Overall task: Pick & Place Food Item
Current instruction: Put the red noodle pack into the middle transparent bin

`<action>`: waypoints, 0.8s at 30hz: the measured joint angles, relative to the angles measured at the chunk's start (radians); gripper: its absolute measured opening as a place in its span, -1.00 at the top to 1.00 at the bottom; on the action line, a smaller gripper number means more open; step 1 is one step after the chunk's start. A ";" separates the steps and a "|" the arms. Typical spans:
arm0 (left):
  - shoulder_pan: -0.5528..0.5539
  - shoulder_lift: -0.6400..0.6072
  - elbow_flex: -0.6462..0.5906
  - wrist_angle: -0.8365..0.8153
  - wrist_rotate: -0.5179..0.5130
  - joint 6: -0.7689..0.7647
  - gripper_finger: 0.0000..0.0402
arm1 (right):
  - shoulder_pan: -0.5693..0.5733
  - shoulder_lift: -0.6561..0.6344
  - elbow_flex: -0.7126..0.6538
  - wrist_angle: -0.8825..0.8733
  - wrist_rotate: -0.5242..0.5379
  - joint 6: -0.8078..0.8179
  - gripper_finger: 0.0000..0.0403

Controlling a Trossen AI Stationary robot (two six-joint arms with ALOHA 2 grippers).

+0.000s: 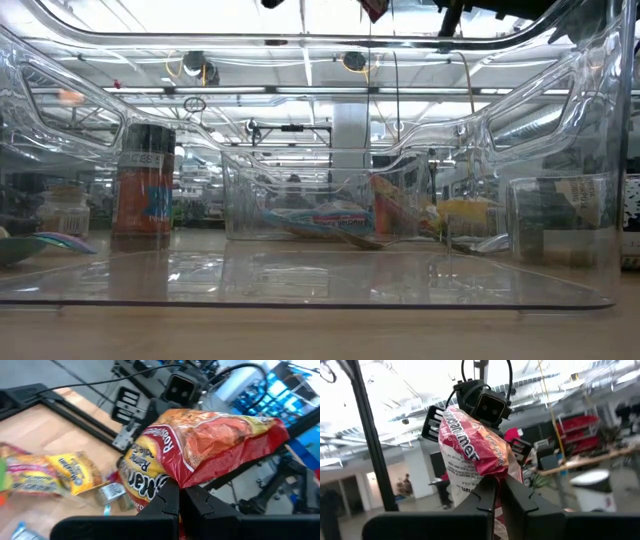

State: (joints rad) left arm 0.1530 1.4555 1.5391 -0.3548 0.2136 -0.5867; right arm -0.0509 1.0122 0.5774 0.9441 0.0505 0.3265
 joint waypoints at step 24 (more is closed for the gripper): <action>0.015 0.000 -0.127 -0.021 -0.045 -0.073 1.00 | -0.016 0.000 0.000 -0.231 0.085 0.459 1.00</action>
State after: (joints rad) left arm 0.1680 1.4555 1.4122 -0.3760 0.1688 -0.6593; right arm -0.0666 1.0122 0.5770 0.7126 0.1356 0.7853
